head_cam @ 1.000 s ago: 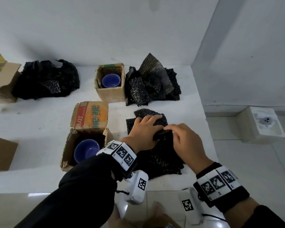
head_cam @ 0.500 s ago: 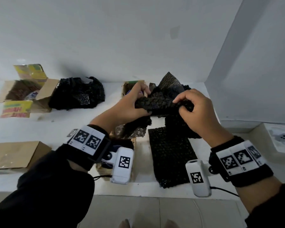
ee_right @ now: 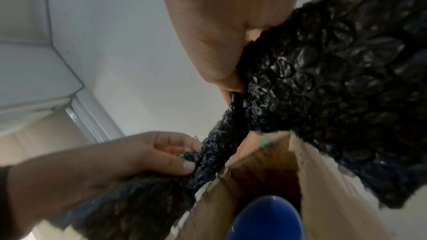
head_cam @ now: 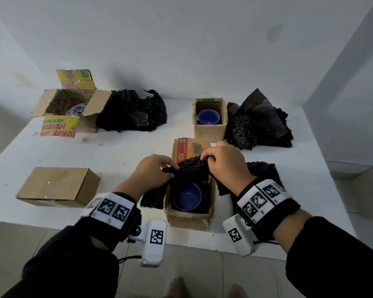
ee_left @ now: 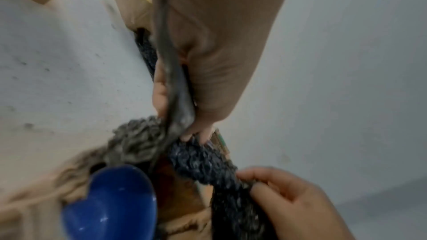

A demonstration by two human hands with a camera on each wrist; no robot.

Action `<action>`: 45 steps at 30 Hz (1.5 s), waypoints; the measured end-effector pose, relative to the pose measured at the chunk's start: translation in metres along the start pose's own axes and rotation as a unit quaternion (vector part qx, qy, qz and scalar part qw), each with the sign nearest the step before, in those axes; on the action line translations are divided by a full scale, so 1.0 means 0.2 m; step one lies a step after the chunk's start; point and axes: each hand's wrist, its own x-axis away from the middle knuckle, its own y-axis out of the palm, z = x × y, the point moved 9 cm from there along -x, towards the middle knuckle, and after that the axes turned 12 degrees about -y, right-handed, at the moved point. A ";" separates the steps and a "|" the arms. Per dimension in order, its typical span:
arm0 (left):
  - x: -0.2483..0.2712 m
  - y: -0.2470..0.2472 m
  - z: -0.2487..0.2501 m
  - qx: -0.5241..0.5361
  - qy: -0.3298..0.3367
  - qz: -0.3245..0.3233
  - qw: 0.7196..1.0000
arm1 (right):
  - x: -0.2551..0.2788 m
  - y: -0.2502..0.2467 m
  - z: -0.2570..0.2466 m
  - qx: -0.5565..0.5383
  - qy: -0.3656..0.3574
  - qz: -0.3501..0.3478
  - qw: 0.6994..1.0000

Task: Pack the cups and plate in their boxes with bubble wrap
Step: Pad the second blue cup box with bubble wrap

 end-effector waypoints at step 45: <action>0.03 0.30 -0.28 0.468 -0.111 -0.197 0.854 | 0.12 0.66 -0.23 0.128 -0.177 -0.302 0.928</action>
